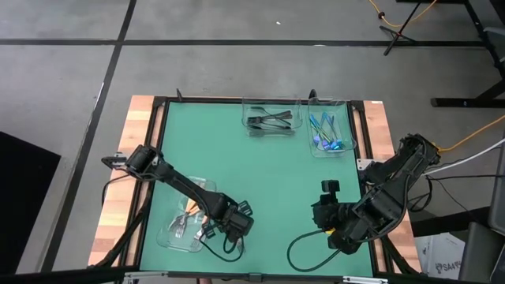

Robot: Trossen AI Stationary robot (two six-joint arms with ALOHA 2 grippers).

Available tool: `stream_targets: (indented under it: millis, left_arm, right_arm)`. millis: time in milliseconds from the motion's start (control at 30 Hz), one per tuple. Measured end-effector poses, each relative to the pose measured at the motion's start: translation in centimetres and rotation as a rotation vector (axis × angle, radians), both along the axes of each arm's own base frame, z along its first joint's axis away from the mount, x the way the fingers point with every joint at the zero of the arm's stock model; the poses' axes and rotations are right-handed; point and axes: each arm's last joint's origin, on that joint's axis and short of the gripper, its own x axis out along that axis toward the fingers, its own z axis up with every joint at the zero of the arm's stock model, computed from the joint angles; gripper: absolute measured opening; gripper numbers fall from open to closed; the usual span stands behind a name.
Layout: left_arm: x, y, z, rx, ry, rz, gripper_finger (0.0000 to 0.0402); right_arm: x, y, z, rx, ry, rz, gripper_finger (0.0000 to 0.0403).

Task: Sort silverware by color (type)
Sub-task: Put the orange fork into the bottom transparent bin

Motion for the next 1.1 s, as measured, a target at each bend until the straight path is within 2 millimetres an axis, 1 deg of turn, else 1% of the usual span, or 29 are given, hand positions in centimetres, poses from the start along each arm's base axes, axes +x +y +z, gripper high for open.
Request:
stream_targets:
  millis: [100, 267, 433, 633, 867, 1000, 1100]
  left_arm:
    - [0.2, 0.0, 0.1, -0.001, -0.007, -0.001, 0.008]
    - [0.7, -0.4, 0.8, 0.013, -0.042, -0.005, 0.008]
    - [1.5, -0.7, 2.1, -0.001, -0.084, 0.0, 0.008]
    - [1.9, -0.9, 3.2, -0.003, -0.103, 0.003, 0.008]
    - [2.1, -1.1, 3.4, -0.019, -0.132, 0.003, 0.008]
    - [2.3, -1.5, 3.5, -0.08, -0.141, -0.012, 0.008]
    - [2.1, -1.8, 3.4, -0.087, -0.135, -0.027, 0.008]
  right_arm:
    - [0.0, 0.0, 0.0, 0.0, 0.0, 0.0, 0.0167]
    - [0.0, 0.0, 0.0, 0.0, 0.0, 0.0, 0.0167]
    - [0.0, 0.0, 0.0, 0.0, 0.0, 0.0, 0.0167]
    - [0.0, 0.0, 0.0, 0.0, 0.0, 0.0, 0.0167]
    - [0.0, 0.0, 0.0, 0.001, 0.0, 0.0, 0.0167]
    - [0.0, 0.0, 0.0, 0.001, 0.0, 0.0, 0.0167]
    - [0.0, 0.0, 0.0, 0.001, 0.0, 0.0, 0.0167]
